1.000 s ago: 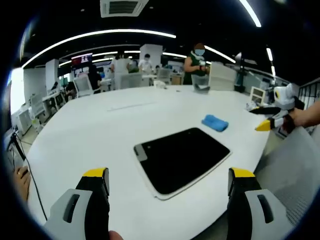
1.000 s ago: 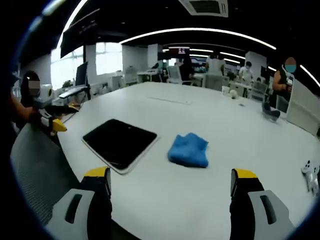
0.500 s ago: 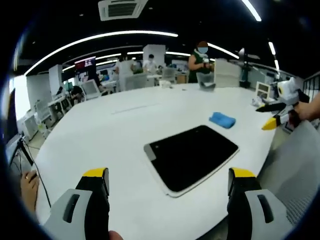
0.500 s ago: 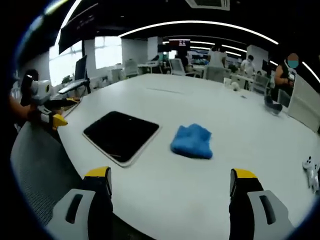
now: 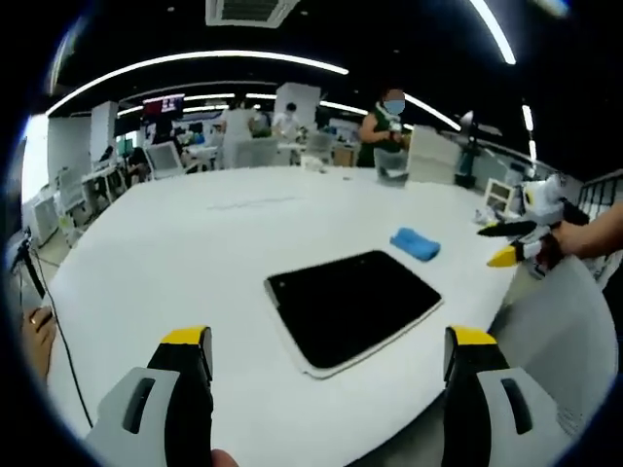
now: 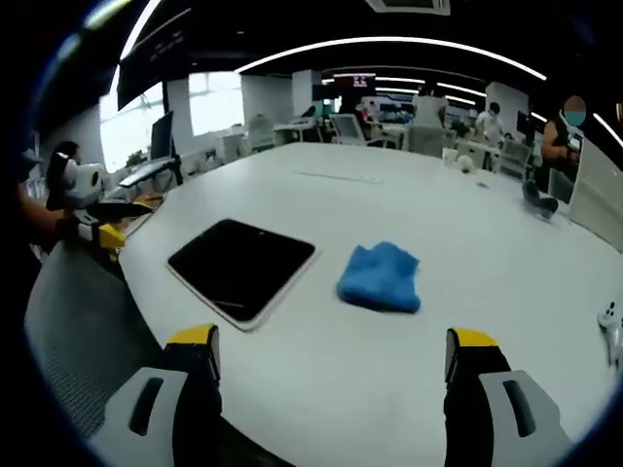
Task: Wipe the mirror surface with the cleaning cloth until all visible marks leave the cleaned area.
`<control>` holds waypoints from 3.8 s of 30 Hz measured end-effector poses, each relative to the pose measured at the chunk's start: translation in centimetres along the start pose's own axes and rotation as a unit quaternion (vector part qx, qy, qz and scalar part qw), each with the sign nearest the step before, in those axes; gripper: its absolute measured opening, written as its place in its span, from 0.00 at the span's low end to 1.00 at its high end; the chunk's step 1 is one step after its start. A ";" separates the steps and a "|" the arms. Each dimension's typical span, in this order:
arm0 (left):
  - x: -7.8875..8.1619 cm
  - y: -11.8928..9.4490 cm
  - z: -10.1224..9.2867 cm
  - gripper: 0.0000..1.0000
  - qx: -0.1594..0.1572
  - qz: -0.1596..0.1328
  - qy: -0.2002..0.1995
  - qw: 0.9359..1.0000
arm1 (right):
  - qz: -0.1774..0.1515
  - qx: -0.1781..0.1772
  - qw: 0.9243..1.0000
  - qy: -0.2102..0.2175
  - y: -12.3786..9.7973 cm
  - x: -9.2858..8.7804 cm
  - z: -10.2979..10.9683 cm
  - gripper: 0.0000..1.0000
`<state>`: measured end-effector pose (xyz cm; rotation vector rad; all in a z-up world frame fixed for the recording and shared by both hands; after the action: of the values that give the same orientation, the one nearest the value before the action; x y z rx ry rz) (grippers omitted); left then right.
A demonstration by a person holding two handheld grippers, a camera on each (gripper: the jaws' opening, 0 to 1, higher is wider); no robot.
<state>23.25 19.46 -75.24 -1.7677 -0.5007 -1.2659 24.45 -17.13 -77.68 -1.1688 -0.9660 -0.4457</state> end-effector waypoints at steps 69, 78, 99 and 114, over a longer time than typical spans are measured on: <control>0.3 2.4 -0.3 0.99 0.061 0.010 0.026 0.998 | 0.141 0.044 0.985 0.091 -3.3 9.4 -0.3 0.88; -0.4 2.4 -0.1 0.99 0.056 0.023 0.026 0.998 | 0.165 0.043 0.983 0.066 -2.9 14.1 -1.0 0.90; -1.0 2.4 0.3 0.99 0.057 0.036 0.031 0.997 | 0.214 0.021 0.973 0.088 1.9 12.6 -2.9 0.78; -1.5 2.5 0.1 0.99 0.052 0.052 0.036 0.997 | 0.244 0.031 0.965 0.089 5.3 9.2 -2.8 0.66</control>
<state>24.58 18.43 -77.62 -1.6333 -0.4211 -1.2055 34.45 -16.17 -73.34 -1.2375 -0.5055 -0.1186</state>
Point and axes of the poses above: the point that each gripper's makers call its tool centre point, and the gripper's own axes: y roughly forward along the fingers, z roughly to its left, x roughly out of its top, the point moved 3 cm from there along -y, roughly backward along the fingers, and after that the axes turned 4 degrees about y, right-handed, at the moved point
